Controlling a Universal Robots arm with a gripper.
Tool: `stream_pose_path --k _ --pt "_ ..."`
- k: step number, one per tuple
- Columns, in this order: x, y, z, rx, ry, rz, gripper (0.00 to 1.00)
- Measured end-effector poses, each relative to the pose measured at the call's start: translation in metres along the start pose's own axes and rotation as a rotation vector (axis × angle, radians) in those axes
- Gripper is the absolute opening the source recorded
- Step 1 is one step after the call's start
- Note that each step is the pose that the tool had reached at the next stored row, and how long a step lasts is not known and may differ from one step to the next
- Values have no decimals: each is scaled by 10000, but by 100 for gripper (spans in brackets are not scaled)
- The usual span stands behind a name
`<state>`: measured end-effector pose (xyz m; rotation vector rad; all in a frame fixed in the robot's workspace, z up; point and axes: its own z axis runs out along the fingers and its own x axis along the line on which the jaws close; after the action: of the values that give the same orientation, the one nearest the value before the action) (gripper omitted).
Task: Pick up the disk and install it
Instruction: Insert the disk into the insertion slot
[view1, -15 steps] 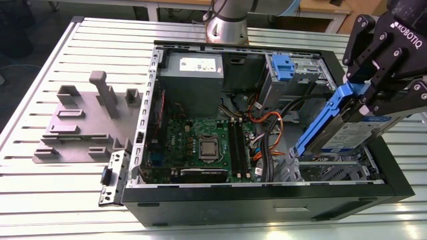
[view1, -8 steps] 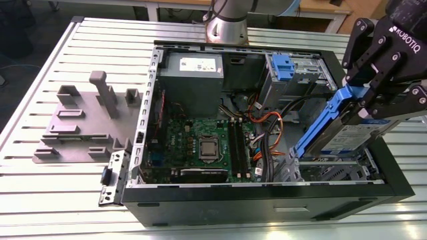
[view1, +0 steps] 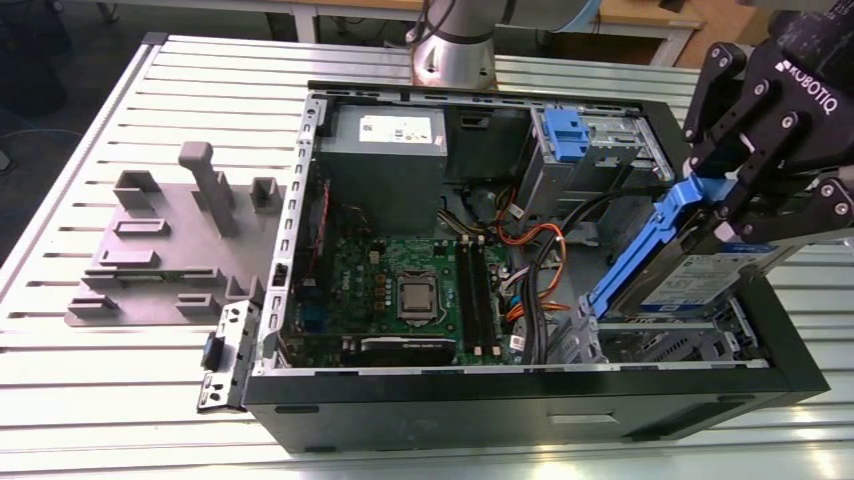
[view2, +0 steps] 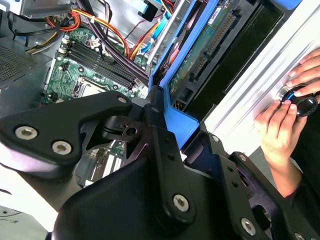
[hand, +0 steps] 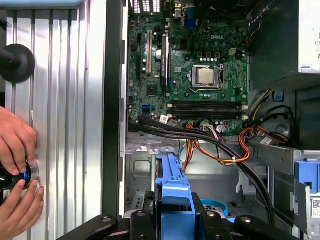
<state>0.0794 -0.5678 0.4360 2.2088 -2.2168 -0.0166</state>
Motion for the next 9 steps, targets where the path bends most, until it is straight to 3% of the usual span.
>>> stream_pose_path --k 9 --pt "5 -1 34 0 0 0 36"
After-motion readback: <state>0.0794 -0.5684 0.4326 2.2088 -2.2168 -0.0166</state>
